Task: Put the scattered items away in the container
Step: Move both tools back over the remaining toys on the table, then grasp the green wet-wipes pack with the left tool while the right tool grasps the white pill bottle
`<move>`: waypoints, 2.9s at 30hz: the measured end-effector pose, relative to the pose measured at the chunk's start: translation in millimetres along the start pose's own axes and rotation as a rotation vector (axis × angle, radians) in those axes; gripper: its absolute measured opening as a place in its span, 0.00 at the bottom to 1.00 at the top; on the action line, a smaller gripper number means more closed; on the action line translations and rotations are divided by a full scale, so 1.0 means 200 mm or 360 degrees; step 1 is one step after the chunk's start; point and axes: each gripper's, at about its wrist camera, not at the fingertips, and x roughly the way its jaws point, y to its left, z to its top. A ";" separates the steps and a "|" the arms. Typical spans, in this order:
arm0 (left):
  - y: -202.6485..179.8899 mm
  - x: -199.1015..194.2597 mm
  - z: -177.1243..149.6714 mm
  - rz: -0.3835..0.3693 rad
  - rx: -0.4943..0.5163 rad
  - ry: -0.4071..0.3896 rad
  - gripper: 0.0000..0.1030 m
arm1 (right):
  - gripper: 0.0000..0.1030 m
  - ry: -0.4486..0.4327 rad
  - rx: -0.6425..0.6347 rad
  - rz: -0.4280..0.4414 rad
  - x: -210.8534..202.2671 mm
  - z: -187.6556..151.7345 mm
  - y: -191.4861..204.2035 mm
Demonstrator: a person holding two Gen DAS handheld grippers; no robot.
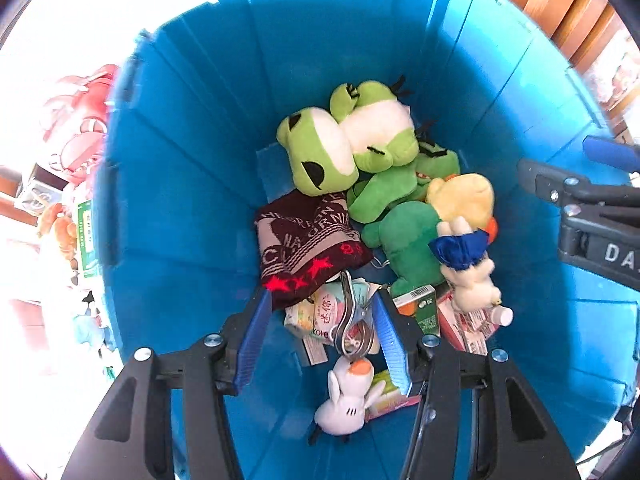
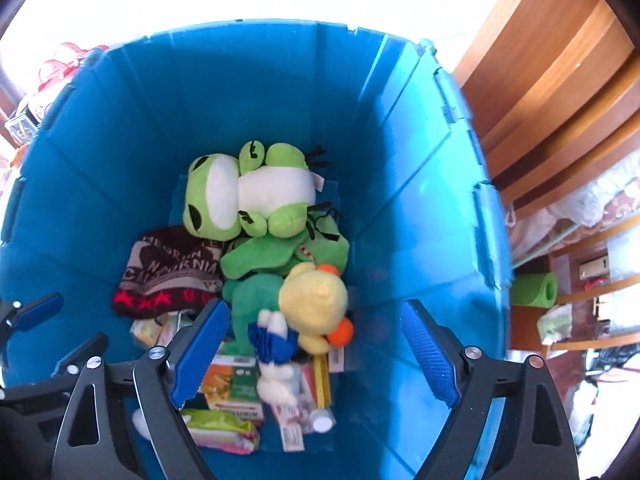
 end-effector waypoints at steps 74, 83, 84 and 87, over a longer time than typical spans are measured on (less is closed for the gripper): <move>2.19 0.09 -2.11 0.0286 -0.0840 -0.0715 0.50 | 1.00 -0.0585 -0.0244 0.0564 -0.23 -1.12 2.04; 2.61 0.34 -2.05 0.0263 -0.0681 -0.0638 0.50 | 0.99 -0.0476 -0.0096 0.0510 -0.05 -1.02 2.40; 2.66 0.37 -2.05 0.0256 -0.0652 -0.0628 0.50 | 1.00 -0.0465 -0.0066 0.0513 -0.03 -1.00 2.45; 2.80 0.47 -2.03 0.0224 -0.0562 -0.0585 0.50 | 1.00 -0.0431 0.0003 0.0511 0.04 -0.95 2.62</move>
